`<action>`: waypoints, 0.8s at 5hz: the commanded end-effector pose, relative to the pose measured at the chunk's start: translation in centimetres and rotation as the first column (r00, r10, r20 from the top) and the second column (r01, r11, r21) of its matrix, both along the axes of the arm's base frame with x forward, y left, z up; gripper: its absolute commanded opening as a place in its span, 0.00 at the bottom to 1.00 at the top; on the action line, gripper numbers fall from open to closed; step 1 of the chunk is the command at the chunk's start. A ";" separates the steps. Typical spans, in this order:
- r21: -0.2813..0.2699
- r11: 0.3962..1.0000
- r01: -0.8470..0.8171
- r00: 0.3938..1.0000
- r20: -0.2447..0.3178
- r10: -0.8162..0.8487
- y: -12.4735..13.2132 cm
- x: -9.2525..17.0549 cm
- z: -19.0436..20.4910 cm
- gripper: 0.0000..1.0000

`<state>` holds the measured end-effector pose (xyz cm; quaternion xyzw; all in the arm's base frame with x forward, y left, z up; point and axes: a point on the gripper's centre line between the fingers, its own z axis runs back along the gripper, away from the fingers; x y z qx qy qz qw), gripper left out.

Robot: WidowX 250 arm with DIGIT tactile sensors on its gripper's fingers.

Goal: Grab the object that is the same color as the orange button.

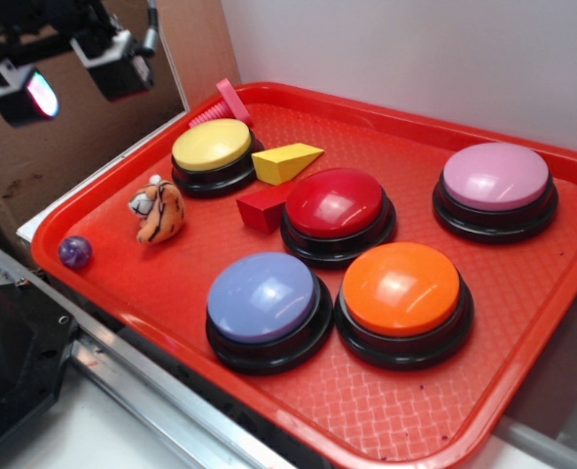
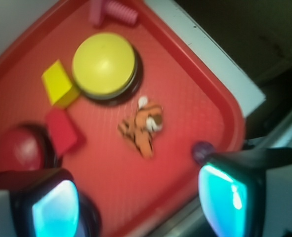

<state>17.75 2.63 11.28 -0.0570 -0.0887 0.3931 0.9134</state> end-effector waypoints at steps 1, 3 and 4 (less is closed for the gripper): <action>0.008 0.997 -0.072 0.997 -0.003 0.072 0.2 1.4 -4.8 1.00; 0.026 0.996 -0.087 0.994 -0.061 0.089 -0.2 2.0 -8.0 1.00; 0.014 0.992 -0.122 0.991 -0.060 0.123 0.4 1.9 -8.0 1.00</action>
